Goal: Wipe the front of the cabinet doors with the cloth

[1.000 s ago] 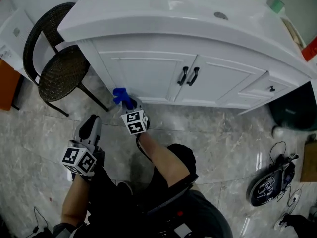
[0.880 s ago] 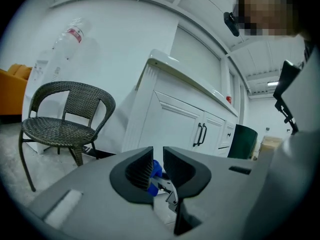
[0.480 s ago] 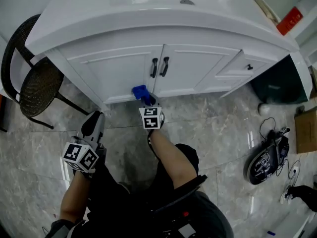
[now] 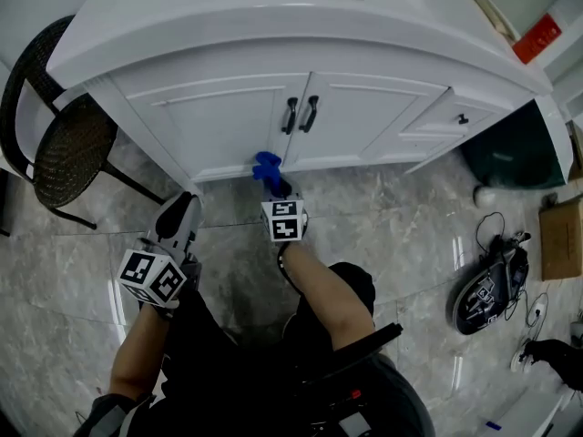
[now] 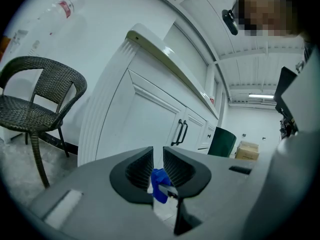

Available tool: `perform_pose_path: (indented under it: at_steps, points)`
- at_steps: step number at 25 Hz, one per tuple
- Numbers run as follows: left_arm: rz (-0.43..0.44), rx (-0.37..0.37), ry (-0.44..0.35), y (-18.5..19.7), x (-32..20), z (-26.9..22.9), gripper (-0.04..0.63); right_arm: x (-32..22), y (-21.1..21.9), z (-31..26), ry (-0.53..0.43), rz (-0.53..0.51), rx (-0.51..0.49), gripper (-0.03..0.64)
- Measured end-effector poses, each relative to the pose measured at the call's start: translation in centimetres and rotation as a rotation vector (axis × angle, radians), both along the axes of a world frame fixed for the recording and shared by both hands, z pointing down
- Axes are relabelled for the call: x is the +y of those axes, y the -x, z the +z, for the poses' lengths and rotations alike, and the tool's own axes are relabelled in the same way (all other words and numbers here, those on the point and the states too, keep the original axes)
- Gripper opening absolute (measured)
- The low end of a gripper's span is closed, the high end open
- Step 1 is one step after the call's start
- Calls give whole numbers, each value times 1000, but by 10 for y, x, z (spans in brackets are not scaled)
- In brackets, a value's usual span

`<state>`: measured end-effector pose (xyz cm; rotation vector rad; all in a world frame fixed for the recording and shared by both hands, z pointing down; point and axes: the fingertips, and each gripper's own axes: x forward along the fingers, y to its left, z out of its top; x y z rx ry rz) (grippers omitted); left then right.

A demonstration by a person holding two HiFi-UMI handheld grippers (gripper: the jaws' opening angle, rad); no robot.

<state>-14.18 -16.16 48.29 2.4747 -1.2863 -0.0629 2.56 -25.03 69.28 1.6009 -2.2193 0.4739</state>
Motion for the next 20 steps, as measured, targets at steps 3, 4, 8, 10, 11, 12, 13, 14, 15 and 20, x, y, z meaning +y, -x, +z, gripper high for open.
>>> perform_pose_path:
  at_steps: [3, 4, 8, 10, 11, 12, 13, 14, 15, 20]
  points:
    - [-24, -15, 0, 11, 2, -3, 63, 14, 75, -6, -25, -191, -47, 51]
    - [-36, -19, 3, 16, 4, -3, 63, 16, 95, -7, -32, -238, -58, 51]
    - [-92, -65, 15, 43, 13, 0, 63, 20, 164, 9, -32, -416, -50, 52]
    - [-124, -90, 13, 57, 19, -1, 61, 15, 189, 24, -27, -496, -10, 51]
    - [-141, -106, 11, 65, 24, -2, 63, 13, 198, 30, -28, -515, 11, 52]
    - [-159, -125, 9, 74, 30, -2, 63, 9, 204, 36, -28, -515, 22, 52]
    - [-178, -143, 10, 83, 36, -2, 63, 4, 208, 42, -23, -501, 28, 52]
    - [-199, -154, 13, 91, 41, -3, 63, -2, 210, 47, -16, -482, 32, 52]
    - [-220, -158, 18, 99, 45, -4, 63, -8, 209, 52, -7, -463, 38, 52]
    - [-257, -139, 23, 111, 46, -5, 63, -25, 177, 65, 36, -358, 48, 52]
